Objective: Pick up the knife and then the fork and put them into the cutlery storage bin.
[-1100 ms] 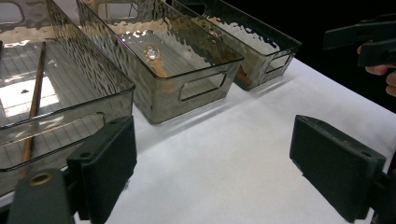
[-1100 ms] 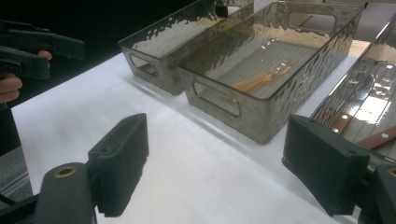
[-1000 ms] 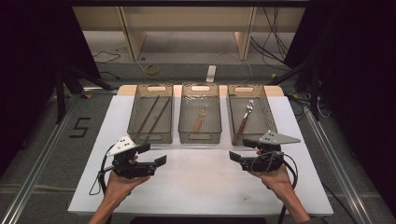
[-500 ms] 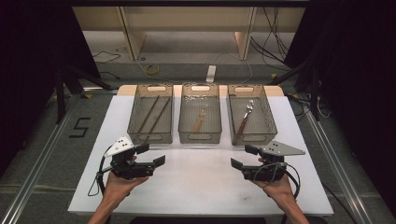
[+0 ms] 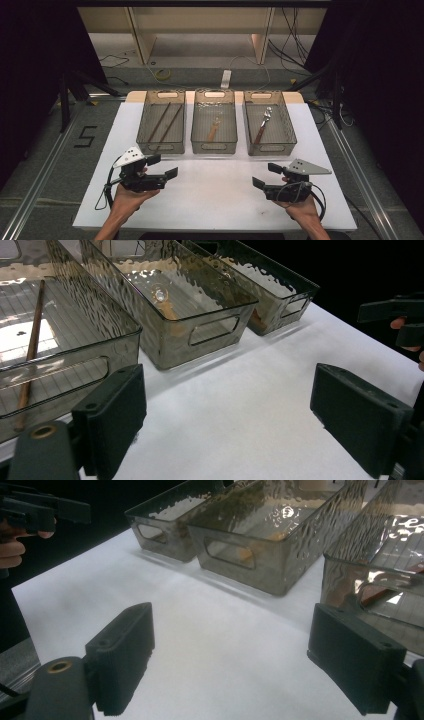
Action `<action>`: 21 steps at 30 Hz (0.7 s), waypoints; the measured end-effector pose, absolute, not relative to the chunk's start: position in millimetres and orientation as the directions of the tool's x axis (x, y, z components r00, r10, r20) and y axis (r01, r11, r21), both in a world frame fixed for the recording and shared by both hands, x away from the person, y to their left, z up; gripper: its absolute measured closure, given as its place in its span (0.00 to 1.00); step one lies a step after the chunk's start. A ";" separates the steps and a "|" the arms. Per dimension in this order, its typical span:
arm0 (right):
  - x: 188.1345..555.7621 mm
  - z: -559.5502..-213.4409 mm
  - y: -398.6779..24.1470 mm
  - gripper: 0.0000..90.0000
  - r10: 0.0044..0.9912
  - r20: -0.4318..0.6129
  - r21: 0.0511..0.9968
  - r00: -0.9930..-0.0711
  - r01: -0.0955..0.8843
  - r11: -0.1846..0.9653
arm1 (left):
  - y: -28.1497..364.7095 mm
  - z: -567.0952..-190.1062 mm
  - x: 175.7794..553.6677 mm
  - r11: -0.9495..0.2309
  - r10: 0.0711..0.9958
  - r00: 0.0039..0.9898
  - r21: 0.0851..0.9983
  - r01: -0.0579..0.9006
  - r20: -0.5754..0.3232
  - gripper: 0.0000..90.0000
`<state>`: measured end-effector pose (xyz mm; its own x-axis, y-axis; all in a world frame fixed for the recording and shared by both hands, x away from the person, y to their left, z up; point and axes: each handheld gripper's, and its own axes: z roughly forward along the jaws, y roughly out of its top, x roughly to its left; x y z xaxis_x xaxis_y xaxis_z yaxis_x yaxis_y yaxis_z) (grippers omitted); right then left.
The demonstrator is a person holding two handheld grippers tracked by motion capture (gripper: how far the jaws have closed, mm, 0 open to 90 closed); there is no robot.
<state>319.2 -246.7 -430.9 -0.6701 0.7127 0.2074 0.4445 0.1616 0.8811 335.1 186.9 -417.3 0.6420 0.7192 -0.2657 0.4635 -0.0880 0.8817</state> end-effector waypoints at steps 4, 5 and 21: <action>316.9 -432.9 -247.1 0.21 0.718 0.207 0.877 -0.665 0.452 0.165 | 187.1 -417.0 334.9 -0.080 0.720 0.639 0.883 0.463 -0.271 0.16; 316.5 -433.2 -246.9 0.21 0.719 0.206 0.876 -0.664 0.452 0.166 | 187.0 -417.1 335.2 -0.079 0.719 0.640 0.882 0.464 -0.272 0.16; 317.8 -433.0 -246.8 0.21 0.726 0.193 0.877 -0.661 0.448 0.175 | 186.4 -417.3 335.6 -0.083 0.718 0.641 0.881 0.466 -0.272 0.16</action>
